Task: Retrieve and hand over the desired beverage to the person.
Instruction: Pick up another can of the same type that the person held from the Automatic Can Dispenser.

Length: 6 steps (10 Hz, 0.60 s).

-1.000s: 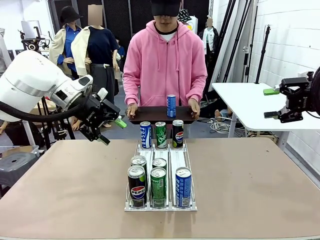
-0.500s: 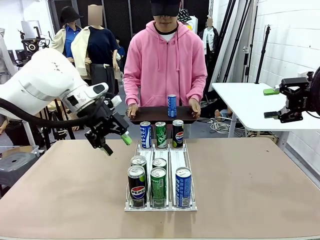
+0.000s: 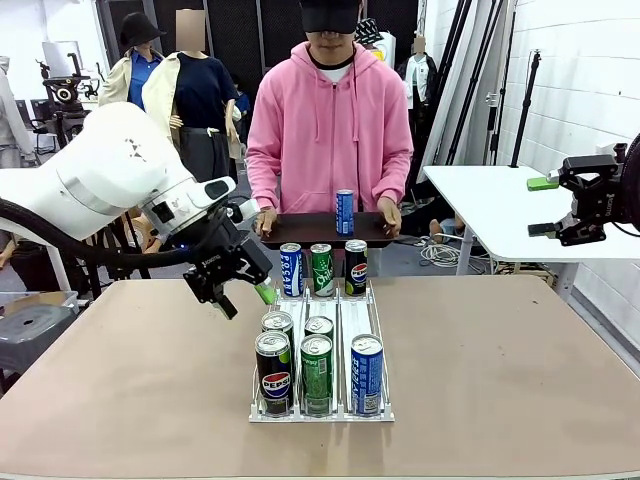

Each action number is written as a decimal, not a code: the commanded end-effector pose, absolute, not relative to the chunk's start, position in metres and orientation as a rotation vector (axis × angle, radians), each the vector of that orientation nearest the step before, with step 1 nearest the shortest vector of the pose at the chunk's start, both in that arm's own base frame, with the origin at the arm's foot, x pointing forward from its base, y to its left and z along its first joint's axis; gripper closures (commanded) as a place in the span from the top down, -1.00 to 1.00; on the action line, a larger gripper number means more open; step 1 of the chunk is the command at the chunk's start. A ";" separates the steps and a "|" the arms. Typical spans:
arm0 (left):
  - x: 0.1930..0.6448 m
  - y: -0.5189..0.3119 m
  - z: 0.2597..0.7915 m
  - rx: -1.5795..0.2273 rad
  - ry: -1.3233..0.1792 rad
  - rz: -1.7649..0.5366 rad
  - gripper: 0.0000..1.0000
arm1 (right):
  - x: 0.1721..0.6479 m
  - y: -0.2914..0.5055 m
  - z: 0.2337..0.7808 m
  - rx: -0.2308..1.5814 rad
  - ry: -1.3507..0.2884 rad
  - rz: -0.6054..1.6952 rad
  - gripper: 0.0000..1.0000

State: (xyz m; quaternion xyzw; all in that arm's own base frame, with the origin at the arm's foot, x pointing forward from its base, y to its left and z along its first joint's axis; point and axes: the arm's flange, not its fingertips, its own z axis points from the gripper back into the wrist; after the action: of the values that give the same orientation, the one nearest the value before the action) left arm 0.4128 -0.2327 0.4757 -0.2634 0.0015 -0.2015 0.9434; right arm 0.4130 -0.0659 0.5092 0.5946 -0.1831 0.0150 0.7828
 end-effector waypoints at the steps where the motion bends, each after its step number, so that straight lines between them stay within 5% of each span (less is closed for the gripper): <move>1: 0.409 -0.246 0.467 -0.457 -0.015 -0.439 1.00 | 0.414 -0.067 0.510 1.278 -0.392 0.035 1.00; 6: 0.404 -0.276 0.454 -0.348 -0.009 -0.507 1.00 | 0.414 -0.067 0.510 1.278 -0.392 0.035 1.00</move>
State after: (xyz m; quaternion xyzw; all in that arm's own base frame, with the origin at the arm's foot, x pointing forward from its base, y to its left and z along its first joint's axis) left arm 0.4023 -0.2680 0.4514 -0.1947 0.0034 -0.2566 0.9467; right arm 0.4130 -0.0659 0.5092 0.5945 -0.1831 0.0150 0.7828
